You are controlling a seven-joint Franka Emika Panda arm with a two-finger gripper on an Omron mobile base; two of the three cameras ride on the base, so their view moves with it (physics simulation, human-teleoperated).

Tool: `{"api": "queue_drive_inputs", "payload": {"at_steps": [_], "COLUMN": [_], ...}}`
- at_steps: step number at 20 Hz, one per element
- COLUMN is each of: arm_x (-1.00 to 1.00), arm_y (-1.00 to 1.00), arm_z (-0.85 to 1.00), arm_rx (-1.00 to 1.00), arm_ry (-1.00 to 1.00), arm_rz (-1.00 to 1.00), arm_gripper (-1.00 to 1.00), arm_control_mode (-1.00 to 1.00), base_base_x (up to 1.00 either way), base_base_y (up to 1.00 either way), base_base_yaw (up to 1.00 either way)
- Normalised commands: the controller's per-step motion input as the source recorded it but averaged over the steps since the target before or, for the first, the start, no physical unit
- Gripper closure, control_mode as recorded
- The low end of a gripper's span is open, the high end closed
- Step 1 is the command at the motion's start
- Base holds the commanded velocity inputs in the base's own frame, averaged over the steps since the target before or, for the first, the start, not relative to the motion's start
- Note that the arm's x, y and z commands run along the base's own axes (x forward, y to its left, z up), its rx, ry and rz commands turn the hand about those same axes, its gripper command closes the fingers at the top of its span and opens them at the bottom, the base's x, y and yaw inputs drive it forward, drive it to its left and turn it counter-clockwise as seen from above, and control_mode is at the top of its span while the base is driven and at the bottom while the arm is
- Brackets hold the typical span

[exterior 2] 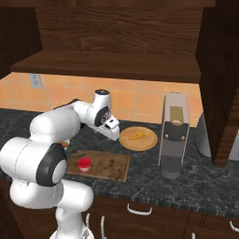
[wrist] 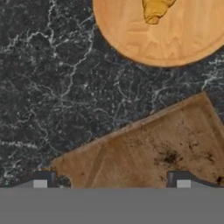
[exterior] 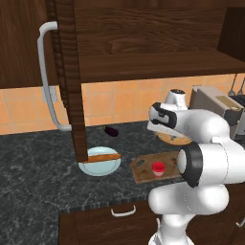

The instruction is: From the different types of pastries on the counter, select a croissant and place it on the cutting board. Then retrieve a jar of jam from the cabinet and place it alongside the croissant on the cutting board.

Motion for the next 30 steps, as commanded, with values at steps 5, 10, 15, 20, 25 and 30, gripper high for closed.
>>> {"api": "queue_drive_inputs", "payload": {"at_steps": [5,10,15,20,25,30], "arm_x": [1.00,0.42,0.07,0.94,0.26,0.01], "arm_y": [-1.00,-0.33,-0.28,-0.60,-0.14,0.01], "arm_z": [0.12,-0.03,-0.77,-0.02,-0.24,-0.61], "arm_rx": [0.00,-0.01,-0.13,0.00,-0.01,-0.09], "arm_ry": [0.09,0.04,0.17,0.03,0.05,0.15], "arm_rz": [0.00,-0.04,-0.11,-0.01,0.00,-0.03], "arm_gripper": [-1.00,-1.00,-1.00,-1.00,-1.00,-1.00], "arm_control_mode": [-1.00,-1.00,-1.00,-1.00,-1.00,-1.00], "base_base_x": [0.00,0.00,0.00,0.00,0.00,0.00], "base_base_y": [0.00,0.00,0.00,0.00,0.00,0.00], "base_base_yaw": [0.00,0.00,0.00,0.00,0.00,0.00]}}
